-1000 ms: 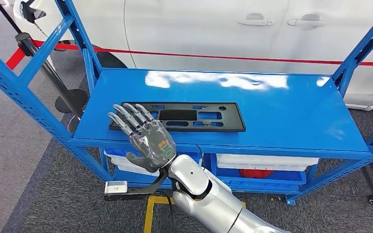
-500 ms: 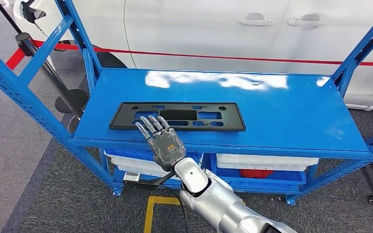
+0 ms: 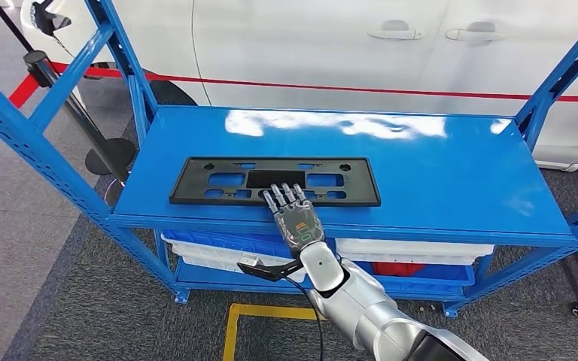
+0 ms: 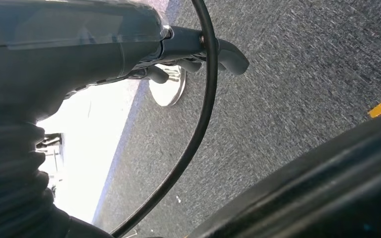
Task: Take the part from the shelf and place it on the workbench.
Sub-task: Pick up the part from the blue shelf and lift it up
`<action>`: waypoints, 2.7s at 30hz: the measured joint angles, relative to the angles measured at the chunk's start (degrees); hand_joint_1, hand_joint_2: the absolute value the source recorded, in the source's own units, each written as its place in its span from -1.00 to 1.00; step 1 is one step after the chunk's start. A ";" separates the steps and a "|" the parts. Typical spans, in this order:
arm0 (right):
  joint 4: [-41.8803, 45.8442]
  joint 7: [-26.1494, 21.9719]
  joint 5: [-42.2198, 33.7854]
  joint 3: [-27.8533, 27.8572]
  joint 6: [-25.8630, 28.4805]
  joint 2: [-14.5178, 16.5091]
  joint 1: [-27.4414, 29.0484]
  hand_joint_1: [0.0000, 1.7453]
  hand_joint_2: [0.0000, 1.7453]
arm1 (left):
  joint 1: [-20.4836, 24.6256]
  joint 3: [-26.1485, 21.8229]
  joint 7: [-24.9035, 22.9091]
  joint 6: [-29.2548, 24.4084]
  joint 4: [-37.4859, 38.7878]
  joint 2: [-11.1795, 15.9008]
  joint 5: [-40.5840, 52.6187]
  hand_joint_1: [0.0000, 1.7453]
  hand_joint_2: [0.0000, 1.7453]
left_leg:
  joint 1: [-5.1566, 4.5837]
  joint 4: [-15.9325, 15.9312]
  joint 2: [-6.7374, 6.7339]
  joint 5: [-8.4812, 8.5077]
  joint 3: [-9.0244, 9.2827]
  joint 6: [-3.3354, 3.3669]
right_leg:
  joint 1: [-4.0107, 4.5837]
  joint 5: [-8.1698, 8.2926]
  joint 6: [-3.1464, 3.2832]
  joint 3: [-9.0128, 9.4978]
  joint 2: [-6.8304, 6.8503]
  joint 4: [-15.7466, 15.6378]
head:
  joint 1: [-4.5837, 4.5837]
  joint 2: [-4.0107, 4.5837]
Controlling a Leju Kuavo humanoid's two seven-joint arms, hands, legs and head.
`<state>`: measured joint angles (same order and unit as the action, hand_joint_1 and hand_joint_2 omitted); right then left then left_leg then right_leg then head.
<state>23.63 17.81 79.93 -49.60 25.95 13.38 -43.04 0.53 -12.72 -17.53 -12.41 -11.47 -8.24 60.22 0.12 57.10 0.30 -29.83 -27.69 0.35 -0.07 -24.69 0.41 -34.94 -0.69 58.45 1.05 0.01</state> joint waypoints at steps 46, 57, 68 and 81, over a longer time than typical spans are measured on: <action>5.51 -5.67 1.92 9.64 -1.03 -0.30 0.18 -1.00 1.00 | -0.02 -4.57 1.10 -0.15 0.00 0.00 2.16 -1.00 1.00 | 0.02 0.00 -0.02 0.01 0.01 -0.01 | 0.01 0.02 0.00 -0.01 -0.02 0.04 | 0.00 0.00; 7.32 -7.01 1.87 9.52 -2.02 1.02 -0.69 -1.00 1.00 | -0.07 -5.55 1.04 -0.24 0.00 -0.02 2.20 -1.00 1.00 | 0.02 0.00 0.01 0.01 -0.01 -0.01 | 0.01 0.01 0.00 0.00 0.01 0.05 | 0.00 -0.01; 8.39 -7.09 1.64 8.64 -3.61 1.61 -0.71 -1.00 1.00 | -0.05 -5.96 1.11 -0.24 0.00 -0.04 2.39 -1.00 1.00 | 0.01 0.00 0.01 0.00 -0.02 0.00 | 0.00 0.01 0.00 0.00 0.01 0.01 | 0.00 -0.01; 6.42 -0.57 9.07 5.09 -3.35 1.59 -0.43 -1.00 1.00 | -0.02 -6.05 1.54 0.15 0.00 -0.04 4.39 -1.00 1.00 | 0.01 0.00 0.01 0.00 -0.01 0.00 | 0.00 0.01 0.00 -0.01 0.01 0.01 | 0.01 -0.01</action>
<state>30.05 17.23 89.00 -44.51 22.60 14.97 -43.47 0.51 -18.78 -16.00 -12.26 -11.47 -8.28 64.61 0.13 57.10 0.31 -29.82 -27.71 0.35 -0.06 -24.69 0.41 -34.95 -0.69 58.46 1.05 0.00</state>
